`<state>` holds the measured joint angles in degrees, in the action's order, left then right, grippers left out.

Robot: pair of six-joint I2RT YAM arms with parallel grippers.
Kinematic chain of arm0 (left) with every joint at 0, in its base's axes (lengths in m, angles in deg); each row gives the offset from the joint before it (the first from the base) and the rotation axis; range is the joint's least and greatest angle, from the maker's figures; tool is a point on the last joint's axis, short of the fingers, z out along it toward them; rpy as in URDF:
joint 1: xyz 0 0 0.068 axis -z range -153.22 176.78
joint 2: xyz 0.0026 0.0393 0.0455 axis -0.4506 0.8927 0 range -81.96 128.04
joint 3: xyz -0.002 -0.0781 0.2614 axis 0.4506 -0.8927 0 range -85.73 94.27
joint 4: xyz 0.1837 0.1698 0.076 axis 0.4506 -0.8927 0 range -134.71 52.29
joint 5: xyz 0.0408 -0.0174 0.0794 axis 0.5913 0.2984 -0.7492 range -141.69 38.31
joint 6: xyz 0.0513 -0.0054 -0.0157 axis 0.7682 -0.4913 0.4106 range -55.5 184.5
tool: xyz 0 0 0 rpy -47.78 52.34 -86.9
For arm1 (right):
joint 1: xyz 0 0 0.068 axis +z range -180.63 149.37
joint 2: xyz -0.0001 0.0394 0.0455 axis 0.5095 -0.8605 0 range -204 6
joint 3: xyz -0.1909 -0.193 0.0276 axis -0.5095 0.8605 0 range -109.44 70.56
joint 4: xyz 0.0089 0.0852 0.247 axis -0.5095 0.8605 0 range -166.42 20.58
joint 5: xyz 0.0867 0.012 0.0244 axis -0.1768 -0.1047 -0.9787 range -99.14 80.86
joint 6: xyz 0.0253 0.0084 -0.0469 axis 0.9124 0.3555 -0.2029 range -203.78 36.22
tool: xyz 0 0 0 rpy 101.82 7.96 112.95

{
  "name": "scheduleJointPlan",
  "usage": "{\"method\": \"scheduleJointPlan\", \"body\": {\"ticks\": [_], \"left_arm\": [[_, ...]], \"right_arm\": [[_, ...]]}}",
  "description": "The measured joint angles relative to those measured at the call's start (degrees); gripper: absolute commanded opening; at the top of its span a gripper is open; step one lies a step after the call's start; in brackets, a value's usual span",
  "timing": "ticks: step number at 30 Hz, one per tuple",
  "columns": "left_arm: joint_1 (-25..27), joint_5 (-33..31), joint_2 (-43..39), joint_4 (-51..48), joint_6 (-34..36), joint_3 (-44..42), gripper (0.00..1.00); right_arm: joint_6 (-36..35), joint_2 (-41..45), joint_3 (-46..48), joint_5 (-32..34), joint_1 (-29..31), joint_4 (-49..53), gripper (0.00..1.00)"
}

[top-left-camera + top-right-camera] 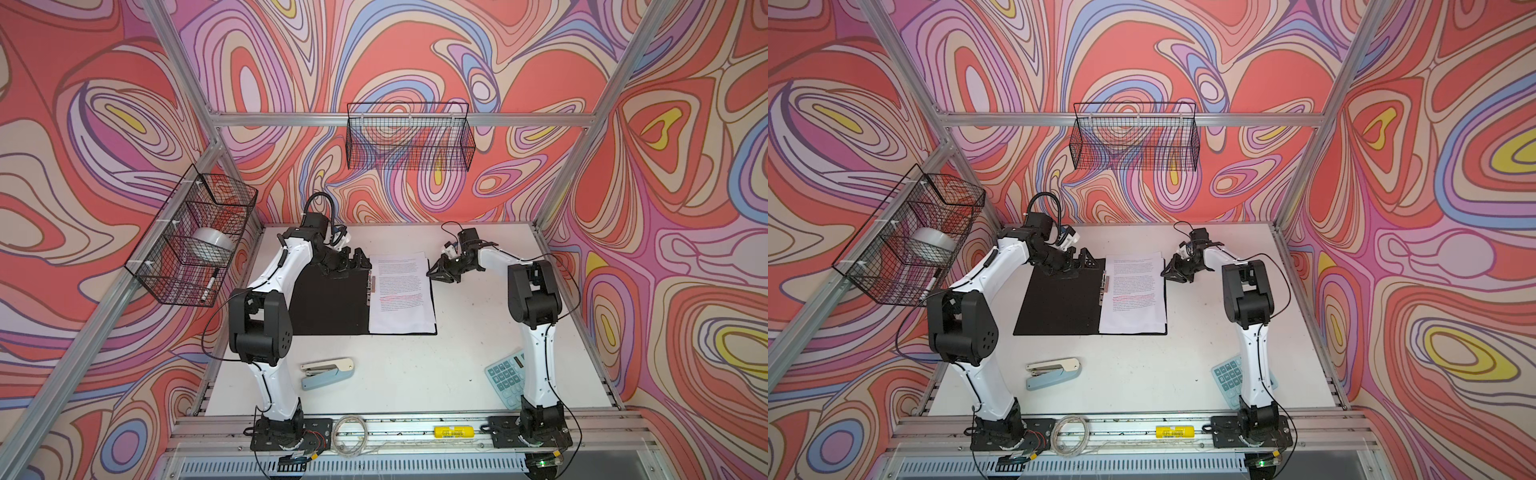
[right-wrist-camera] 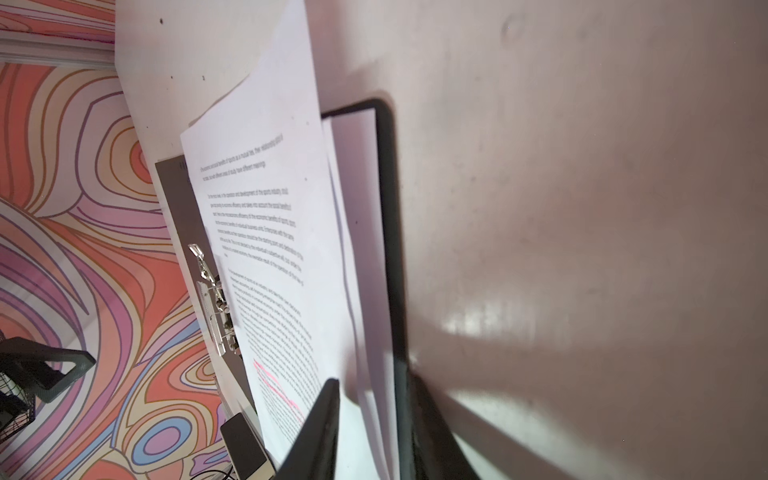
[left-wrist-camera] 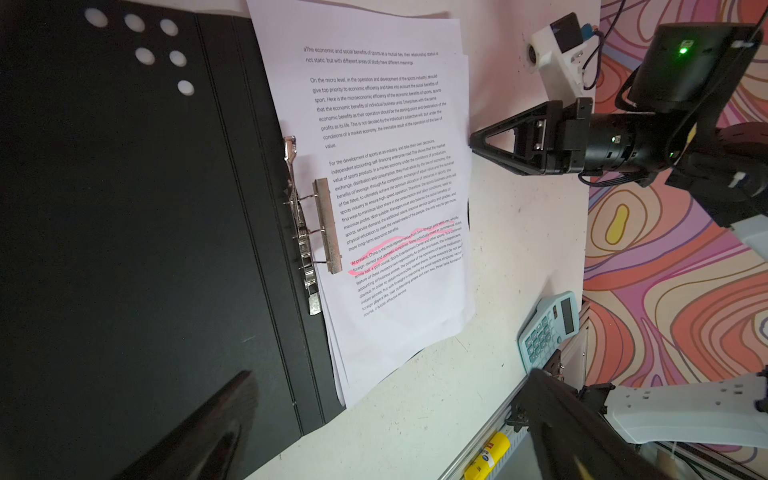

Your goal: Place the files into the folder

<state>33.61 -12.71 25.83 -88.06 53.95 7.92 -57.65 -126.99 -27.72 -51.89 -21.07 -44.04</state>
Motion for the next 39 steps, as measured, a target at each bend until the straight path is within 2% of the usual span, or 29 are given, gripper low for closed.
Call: {"method": "scheduleJointPlan", "body": {"ticks": [11, 15, 21, 26, 29, 34, 39], "left_arm": [[0.42, -0.26, 0.00, 0.02, -0.04, 0.00, 1.00], [2.21, -4.28, 0.00, -0.55, 1.88, 0.15, 1.00], [7.74, -14.80, 0.02, -2.99, 14.29, 0.55, 1.00], [10.60, -20.94, -1.99, -5.14, 28.30, -4.44, 1.00], [13.03, -23.45, -4.31, -5.35, 33.83, -8.57, 1.00], [20.83, -27.89, -8.87, -3.82, 39.54, -16.44, 1.00], [28.79, -31.85, -9.70, -0.44, 41.53, -21.57, 1.00]], "right_arm": [[-0.20, 2.10, 3.63, -0.72, 0.83, -0.04, 0.28], [-0.44, 2.89, 3.65, 0.96, 1.03, 1.38, 0.28], [-1.95, 3.13, -2.12, 5.53, 1.03, 5.92, 0.27], [-3.65, 3.06, -10.29, 9.97, 1.03, 7.15, 0.26], [-4.70, 2.05, -15.28, 11.82, 1.03, 6.82, 0.26], [-5.70, -1.79, -19.80, 13.88, 1.03, 3.80, 0.26], [-5.66, -7.54, -22.60, 14.99, 1.03, 1.01, 0.26]]}}
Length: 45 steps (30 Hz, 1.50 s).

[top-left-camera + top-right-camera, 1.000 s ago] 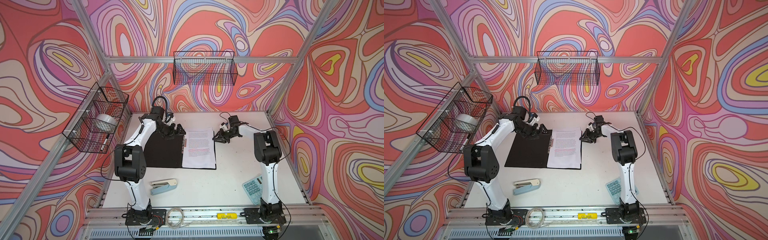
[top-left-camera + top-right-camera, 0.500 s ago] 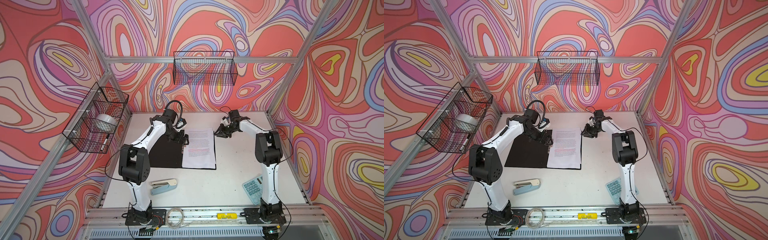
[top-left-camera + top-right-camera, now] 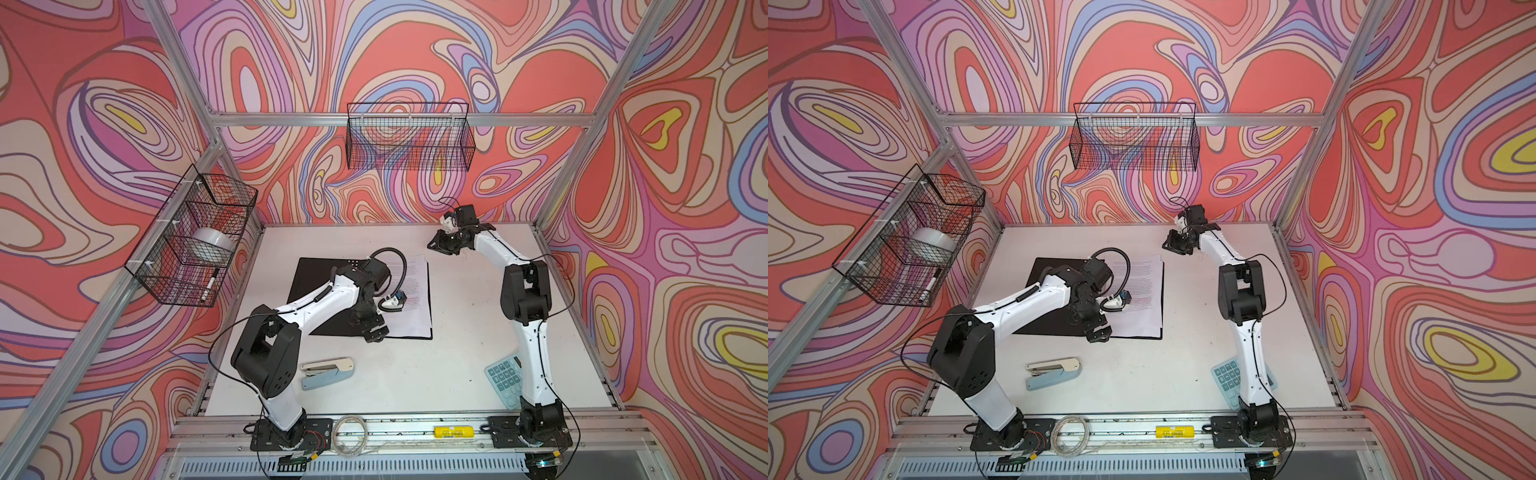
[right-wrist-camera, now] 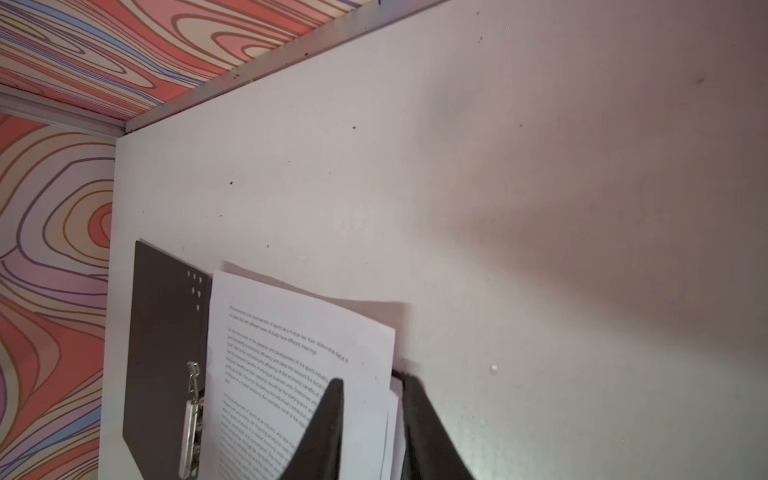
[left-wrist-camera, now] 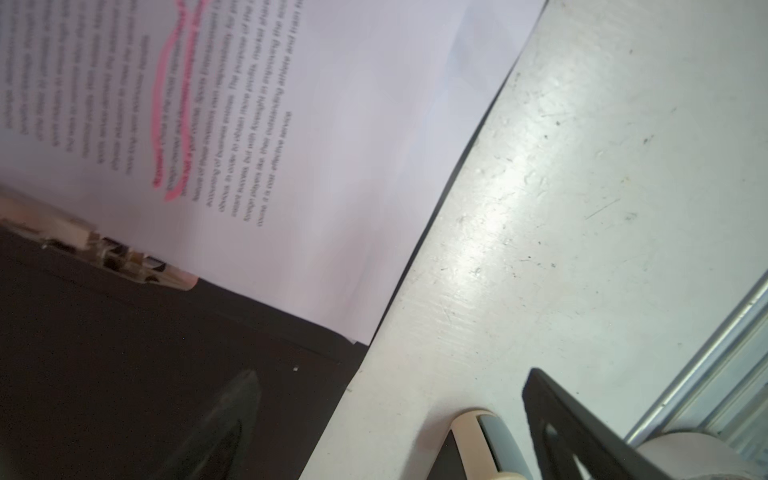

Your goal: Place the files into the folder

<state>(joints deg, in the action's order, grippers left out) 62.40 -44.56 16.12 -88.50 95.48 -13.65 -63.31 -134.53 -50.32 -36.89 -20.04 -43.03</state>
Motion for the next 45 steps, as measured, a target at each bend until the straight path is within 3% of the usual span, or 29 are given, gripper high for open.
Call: {"method": "scheduleJointPlan", "body": {"ticks": [8, 21, 28, 45], "left_arm": [[4.92, -4.48, 0.00, 6.19, -0.37, -2.91, 1.00], [10.82, -13.33, 0.39, 18.56, -1.90, -8.55, 1.00], [11.34, -16.76, 1.55, 22.49, -1.92, -9.62, 1.00], [11.72, -20.26, 3.19, 27.91, -1.66, -10.62, 1.00]], "right_arm": [[0.72, -5.18, -2.10, 0.37, 0.00, -3.96, 0.26], [1.49, -13.11, -14.19, -1.60, 0.00, -5.18, 0.22], [0.66, -15.52, -16.68, -4.66, 0.17, -2.69, 0.12], [-4.20, -15.63, -18.14, -6.34, 0.37, 4.28, 0.02]]}}
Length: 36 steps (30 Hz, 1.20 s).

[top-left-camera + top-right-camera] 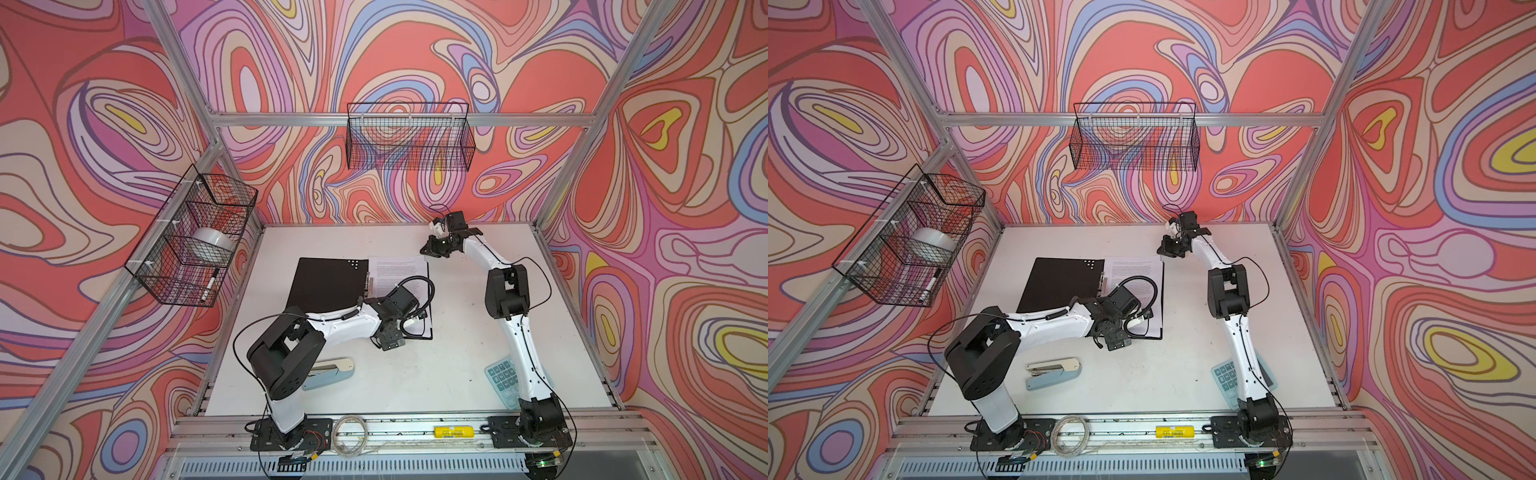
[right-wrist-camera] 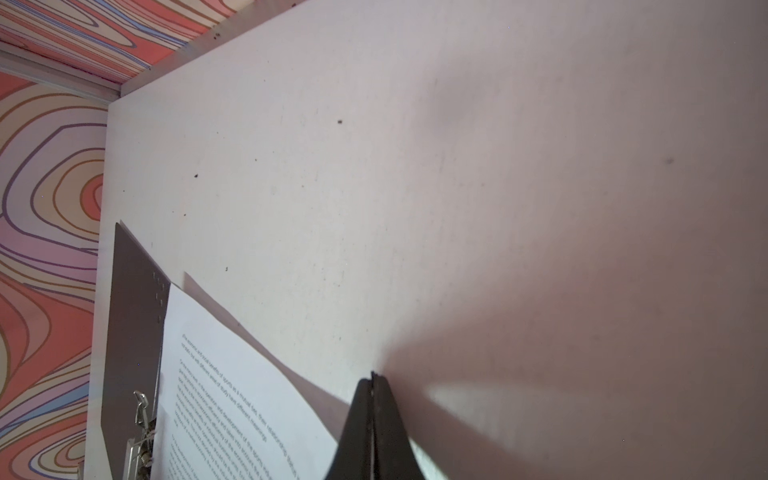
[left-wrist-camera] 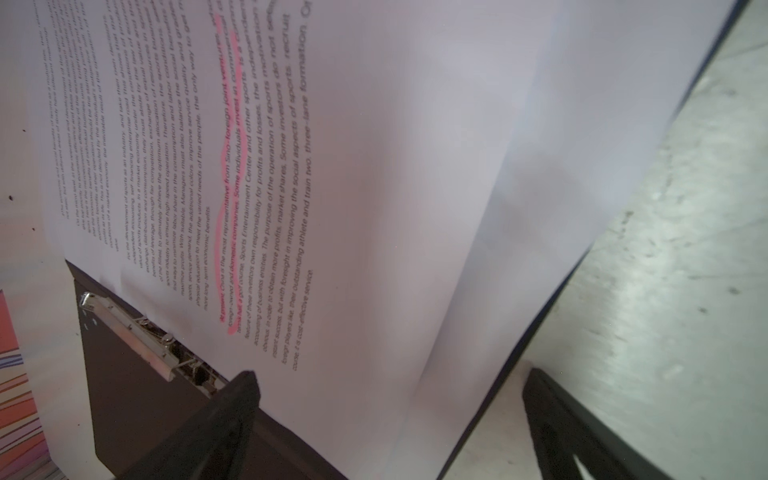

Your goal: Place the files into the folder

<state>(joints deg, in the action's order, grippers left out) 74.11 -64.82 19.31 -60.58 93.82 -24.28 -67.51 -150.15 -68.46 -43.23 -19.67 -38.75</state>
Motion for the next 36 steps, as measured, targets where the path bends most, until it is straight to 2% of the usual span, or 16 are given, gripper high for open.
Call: {"method": "scheduleJointPlan", "body": {"ticks": [36], "left_arm": [[0.22, -1.31, 0.52, 2.19, -0.61, -0.07, 1.00]], "right_arm": [[-7.91, 1.33, -0.15, 1.60, 0.04, 6.75, 0.00]]}}
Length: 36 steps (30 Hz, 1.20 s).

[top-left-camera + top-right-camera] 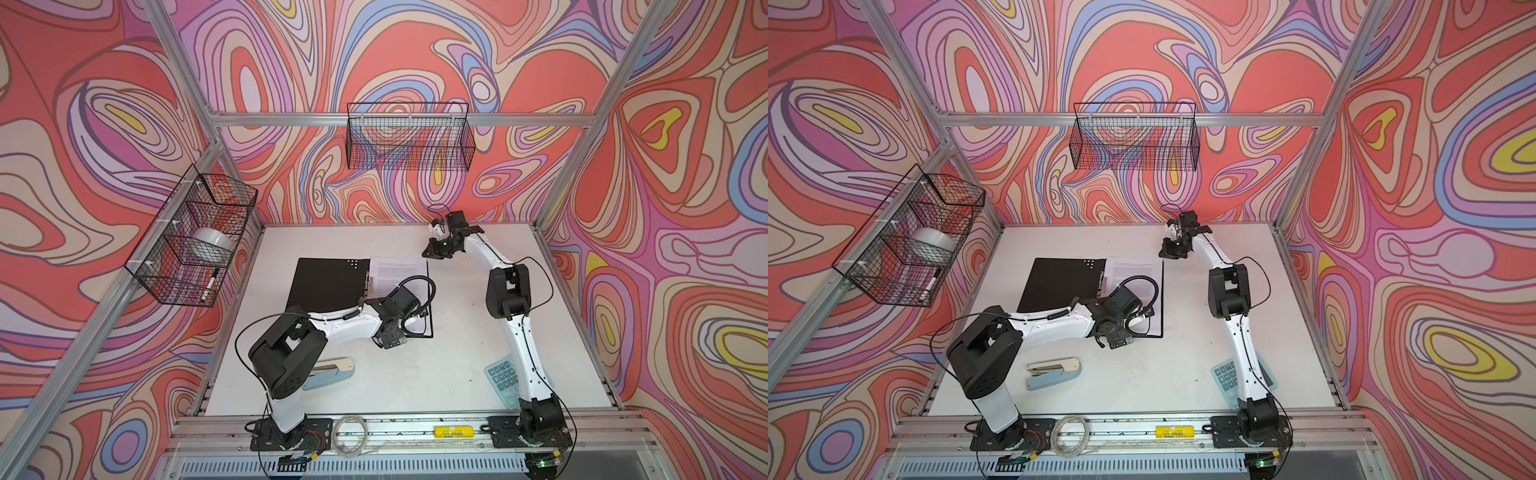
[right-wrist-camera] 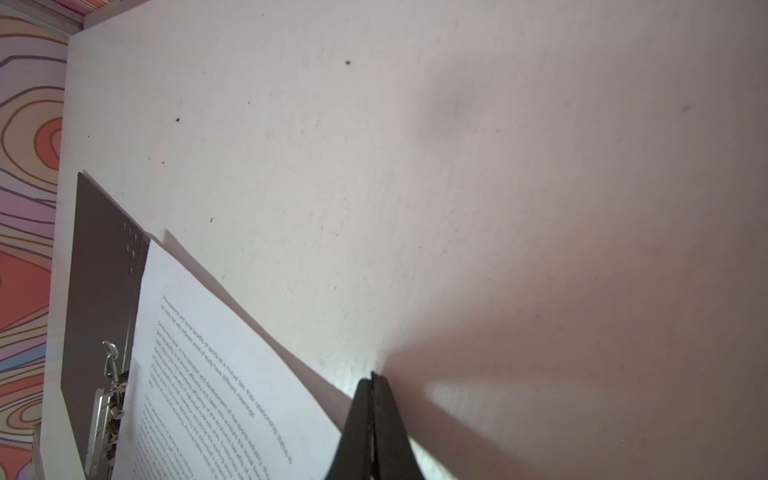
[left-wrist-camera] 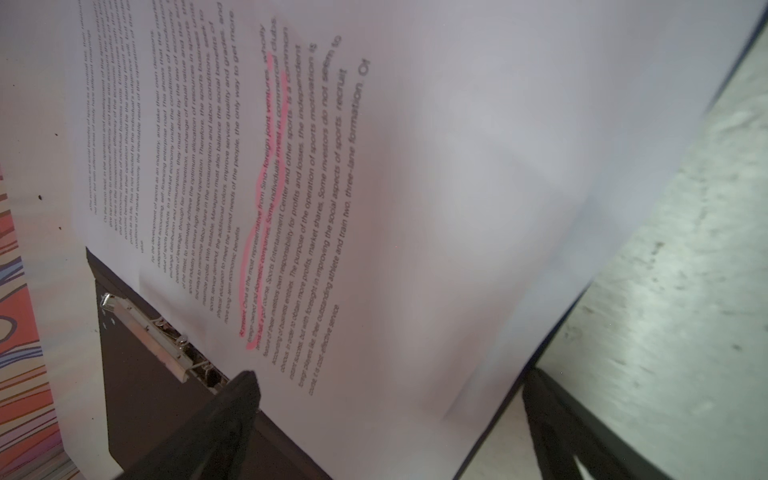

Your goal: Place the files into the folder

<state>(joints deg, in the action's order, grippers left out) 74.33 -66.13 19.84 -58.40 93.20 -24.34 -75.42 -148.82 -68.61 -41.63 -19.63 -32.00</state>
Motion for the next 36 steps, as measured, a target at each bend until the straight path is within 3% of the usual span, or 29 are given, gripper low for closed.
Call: {"method": "scheduleJointPlan", "body": {"ticks": [21, 36], "left_arm": [[1.44, -0.57, -0.31, -2.08, -0.50, 0.13, 1.00], [3.85, -5.16, -0.33, 0.44, -0.20, 0.11, 1.00]], "right_arm": [[4.13, 0.31, 0.00, 2.54, 0.33, -4.15, 0.18], [5.60, -0.66, -0.92, 1.60, 0.35, -5.09, 0.16]]}}
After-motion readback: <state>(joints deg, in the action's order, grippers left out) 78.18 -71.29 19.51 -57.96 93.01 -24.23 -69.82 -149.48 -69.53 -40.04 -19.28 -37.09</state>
